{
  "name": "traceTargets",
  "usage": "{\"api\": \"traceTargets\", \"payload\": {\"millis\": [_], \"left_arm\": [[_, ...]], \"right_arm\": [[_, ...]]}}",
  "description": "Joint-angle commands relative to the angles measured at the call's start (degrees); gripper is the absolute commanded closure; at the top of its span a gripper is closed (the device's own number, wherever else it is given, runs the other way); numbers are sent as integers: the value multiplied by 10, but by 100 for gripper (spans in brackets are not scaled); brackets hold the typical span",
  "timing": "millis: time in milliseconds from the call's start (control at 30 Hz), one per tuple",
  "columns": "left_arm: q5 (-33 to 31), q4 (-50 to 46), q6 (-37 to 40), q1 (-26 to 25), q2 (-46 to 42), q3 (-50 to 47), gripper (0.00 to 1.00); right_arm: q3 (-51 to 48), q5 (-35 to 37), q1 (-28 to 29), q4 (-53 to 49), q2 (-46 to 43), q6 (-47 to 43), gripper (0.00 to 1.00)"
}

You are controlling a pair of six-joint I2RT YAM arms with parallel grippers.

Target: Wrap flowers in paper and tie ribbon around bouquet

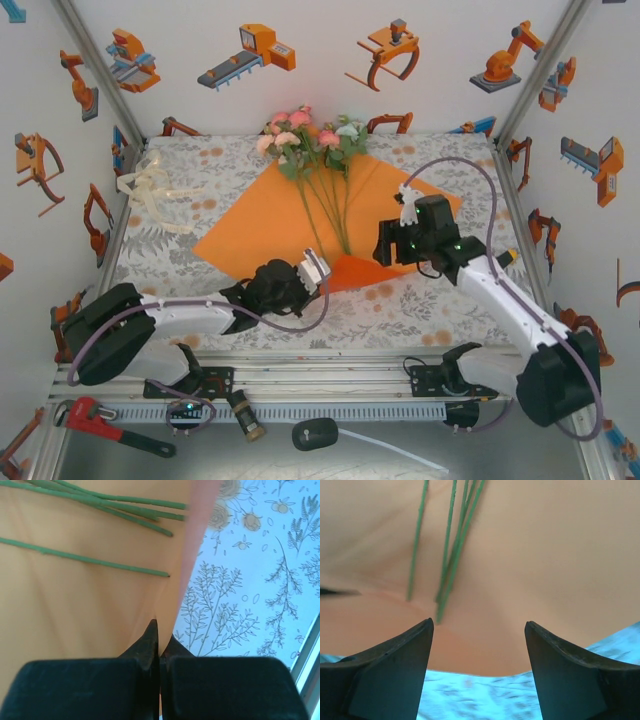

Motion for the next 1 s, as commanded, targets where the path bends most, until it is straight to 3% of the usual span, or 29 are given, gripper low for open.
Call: {"api": "traceTargets", "payload": {"millis": [0, 100, 367, 533, 667, 967], "left_arm": [[15, -23, 9, 13, -9, 24, 100], [17, -42, 23, 22, -8, 33, 100], [42, -37, 29, 55, -11, 35, 100], [42, -40, 26, 60, -19, 36, 100], [45, -30, 25, 62, -24, 35, 100], [57, -43, 23, 76, -23, 59, 100]], "right_arm": [[-101, -55, -5, 139, -62, -291, 29], [-98, -223, -41, 145, -44, -361, 31], [13, -371, -46, 19, 31, -370, 33], [32, -382, -43, -48, -19, -367, 32], [-28, -355, -38, 39, -53, -318, 29], [-33, -396, -10, 99, 54, -313, 36]]}}
